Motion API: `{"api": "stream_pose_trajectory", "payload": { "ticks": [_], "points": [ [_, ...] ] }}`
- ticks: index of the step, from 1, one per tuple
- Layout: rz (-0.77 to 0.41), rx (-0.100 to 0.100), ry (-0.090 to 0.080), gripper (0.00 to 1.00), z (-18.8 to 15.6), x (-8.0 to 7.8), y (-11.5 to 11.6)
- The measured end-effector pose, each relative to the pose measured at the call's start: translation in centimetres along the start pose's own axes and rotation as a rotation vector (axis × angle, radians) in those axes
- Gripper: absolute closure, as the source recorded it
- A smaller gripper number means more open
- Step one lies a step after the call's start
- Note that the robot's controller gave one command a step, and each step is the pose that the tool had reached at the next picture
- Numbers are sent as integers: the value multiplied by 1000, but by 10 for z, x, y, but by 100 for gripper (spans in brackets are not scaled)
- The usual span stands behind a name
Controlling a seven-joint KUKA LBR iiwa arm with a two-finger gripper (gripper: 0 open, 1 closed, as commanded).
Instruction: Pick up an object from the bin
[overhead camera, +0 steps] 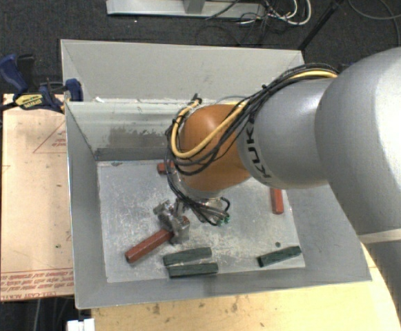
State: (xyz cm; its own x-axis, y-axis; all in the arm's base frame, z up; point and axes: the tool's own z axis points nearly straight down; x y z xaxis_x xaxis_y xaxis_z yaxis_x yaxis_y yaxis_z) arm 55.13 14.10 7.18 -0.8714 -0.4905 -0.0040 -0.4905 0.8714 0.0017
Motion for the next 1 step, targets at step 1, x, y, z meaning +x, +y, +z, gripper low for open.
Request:
{"api": "stream_pose_trajectory", "payload": {
  "ticks": [1],
  "points": [
    [-25, 2, -2, 100, -148, -14, -4]
  ]
}}
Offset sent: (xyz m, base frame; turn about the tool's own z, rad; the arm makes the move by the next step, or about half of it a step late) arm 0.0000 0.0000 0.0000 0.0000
